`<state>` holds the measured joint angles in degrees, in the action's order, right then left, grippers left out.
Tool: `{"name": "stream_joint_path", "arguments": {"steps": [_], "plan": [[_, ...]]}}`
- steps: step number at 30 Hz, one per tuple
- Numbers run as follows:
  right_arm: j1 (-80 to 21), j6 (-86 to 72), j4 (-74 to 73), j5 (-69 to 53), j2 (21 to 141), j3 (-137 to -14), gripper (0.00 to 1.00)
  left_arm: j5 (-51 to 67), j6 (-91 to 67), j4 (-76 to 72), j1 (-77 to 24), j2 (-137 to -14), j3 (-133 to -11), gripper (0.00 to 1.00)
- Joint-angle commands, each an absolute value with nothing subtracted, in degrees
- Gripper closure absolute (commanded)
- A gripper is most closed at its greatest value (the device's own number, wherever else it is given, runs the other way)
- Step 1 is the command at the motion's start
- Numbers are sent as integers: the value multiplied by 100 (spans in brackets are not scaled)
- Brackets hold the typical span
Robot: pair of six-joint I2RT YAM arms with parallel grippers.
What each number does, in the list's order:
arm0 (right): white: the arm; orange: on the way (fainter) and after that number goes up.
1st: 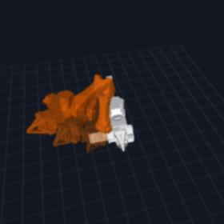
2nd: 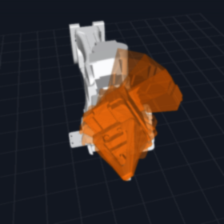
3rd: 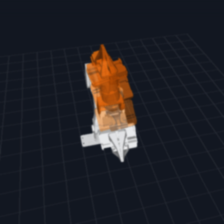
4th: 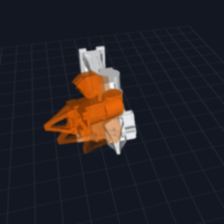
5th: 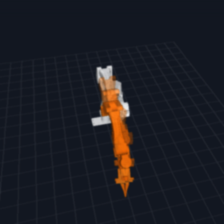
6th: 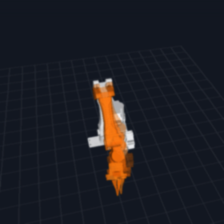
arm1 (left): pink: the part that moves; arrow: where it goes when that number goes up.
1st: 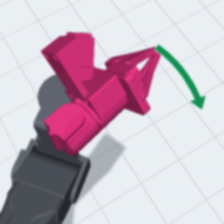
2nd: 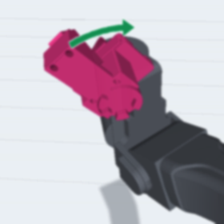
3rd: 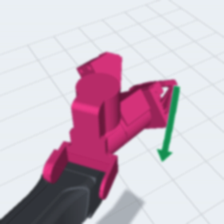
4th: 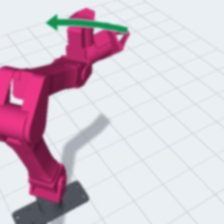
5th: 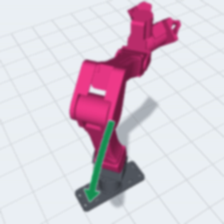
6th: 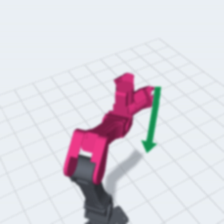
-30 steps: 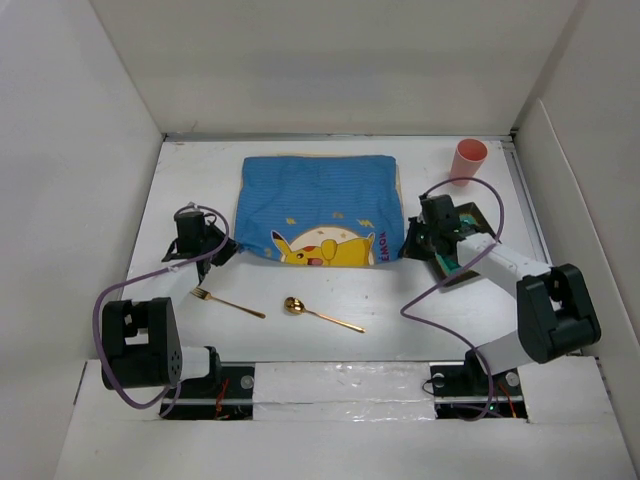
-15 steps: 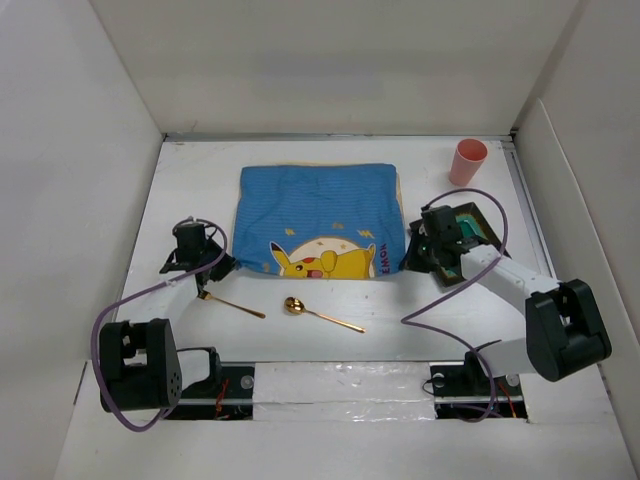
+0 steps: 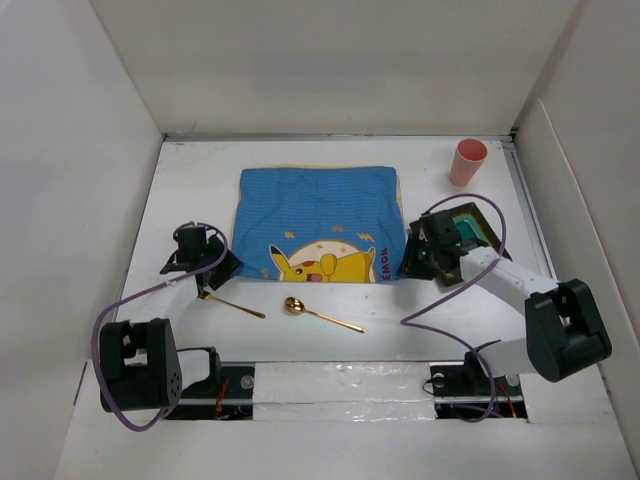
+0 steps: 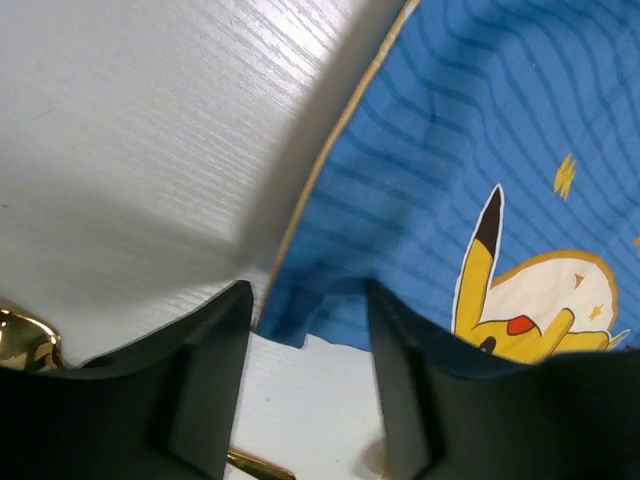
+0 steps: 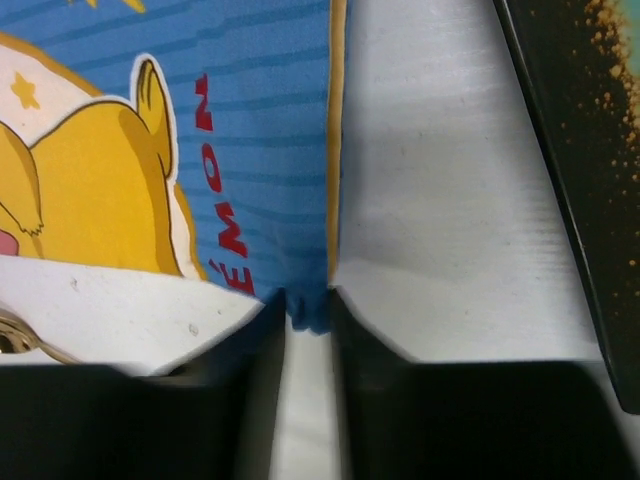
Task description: Set the dinner table for one person
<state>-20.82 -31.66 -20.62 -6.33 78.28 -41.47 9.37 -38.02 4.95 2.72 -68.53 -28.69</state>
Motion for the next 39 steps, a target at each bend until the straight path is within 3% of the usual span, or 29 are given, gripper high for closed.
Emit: {"name": "stream_joint_path", "arguments": {"steps": [1, 3, 4, 9, 11, 12, 13, 14, 15, 16, 17, 19, 20, 23, 24, 26, 30, 33, 37, 39], "plan": [[-2145, -3094, -2390, -615, 7542, -4534, 57, 844, -3709, 685, 290, -6646, -3295, 52], [-2145, -3006, -2723, -668, 7366, -4780, 41, 817, -3665, 851, 290, -6540, -3681, 49], [-2066, -2954, -2977, -668, 7113, -5112, 37, 748, -3578, 1018, 290, -6469, -4013, 49], [-1671, -3241, -3401, -161, 6505, -5687, 37, 353, -3314, 1676, 141, -6364, -4894, 56], [-1199, -3567, -3227, 200, 5937, -5512, 46, 141, -3200, 1845, 9, -6311, -5001, 69], [-978, -3847, -3121, 254, 5741, -5163, 71, 141, -3130, 1933, 9, -6241, -4975, 77], [-741, -3971, -3068, 237, 5591, -4994, 89, 106, -3129, 1977, 9, -6214, -4914, 80], [-277, -4060, -2946, 229, 5433, -4827, 100, 53, -3120, 2004, 9, -6162, -4809, 84], [-55, -4217, -2927, 255, 5205, -4538, 100, 61, -3094, 2021, 9, -6100, -4599, 87], [165, -4280, -2918, 255, 5116, -4405, 100, 53, -3085, 2013, 9, -6021, -4501, 100], [376, -4315, -2935, 246, 5054, -4290, 100, 244, -3068, 1960, 9, -5994, -4335, 100], [658, -4499, -3110, 570, 5053, -4105, 87, 569, -3041, 1907, 9, -5942, -4254, 100], [755, -4543, -3155, 589, 5080, -4052, 68, 667, -3041, 1838, -43, -5933, -4237, 100], [1063, -4570, -2919, 484, 5176, -3649, 40, 887, -3006, 1732, -316, -5906, -4315, 100], [1150, -4623, -2831, 309, 5229, -3543, 37, 914, -2980, 1688, -464, -5906, -4342, 100], [1388, -4710, -2437, 141, 5431, -3236, 33, 1002, -2910, 1644, -519, -5871, -4377, 100], [1880, -4834, -1944, -280, 5897, -2892, 31, 1213, -2839, 1608, -571, -5792, -4333, 78], [2100, -4886, -1338, -543, 6213, -2620, 31, 1327, -2856, 1600, -571, -5722, -4272, 70], [2171, -5185, -397, -1072, 6749, -2312, 32, 1494, -2892, 1565, -571, -5678, -4236, 68], [2224, -5386, -80, -1168, 6977, -2242, 39, 1520, -2892, 1547, -571, -5652, -4228, 68]]}}
